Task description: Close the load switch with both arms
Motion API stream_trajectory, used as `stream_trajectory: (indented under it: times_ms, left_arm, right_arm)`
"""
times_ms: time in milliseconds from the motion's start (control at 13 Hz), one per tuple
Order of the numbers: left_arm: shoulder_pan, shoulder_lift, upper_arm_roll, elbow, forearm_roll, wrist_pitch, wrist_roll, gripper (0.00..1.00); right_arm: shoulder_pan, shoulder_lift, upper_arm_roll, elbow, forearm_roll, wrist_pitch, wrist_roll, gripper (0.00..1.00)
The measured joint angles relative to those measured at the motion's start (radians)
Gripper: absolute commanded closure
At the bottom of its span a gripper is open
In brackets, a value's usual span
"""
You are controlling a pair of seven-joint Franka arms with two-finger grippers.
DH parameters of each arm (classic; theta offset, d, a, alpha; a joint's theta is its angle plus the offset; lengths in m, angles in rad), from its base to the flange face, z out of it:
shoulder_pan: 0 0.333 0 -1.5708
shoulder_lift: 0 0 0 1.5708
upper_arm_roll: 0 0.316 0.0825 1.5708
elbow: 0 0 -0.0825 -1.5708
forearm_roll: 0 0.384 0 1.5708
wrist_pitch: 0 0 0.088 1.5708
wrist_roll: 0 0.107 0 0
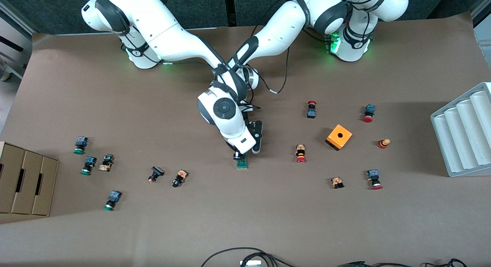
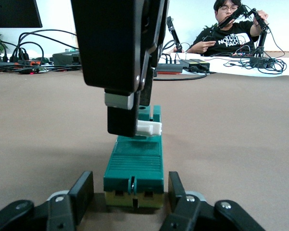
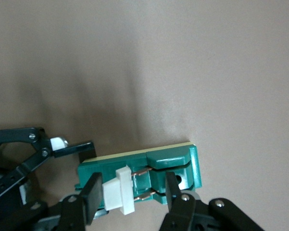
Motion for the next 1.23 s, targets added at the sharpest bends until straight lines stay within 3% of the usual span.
stream_trajectory:
  times_ms: [769,1231]
  left_arm:
    - [0.0,0.0,0.0,-0.001,0.005,0.0,-0.002,0.31]
    - [0.015,-0.004,0.0,-0.023,0.076,0.014,-0.015,0.32]
  right_arm:
    - [0.0,-0.013,-0.004,0.0,0.0,-0.003,-0.018,0.42]
    - [-0.003,-0.021,-0.022,0.0,-0.011,0.002,-0.024,0.43]
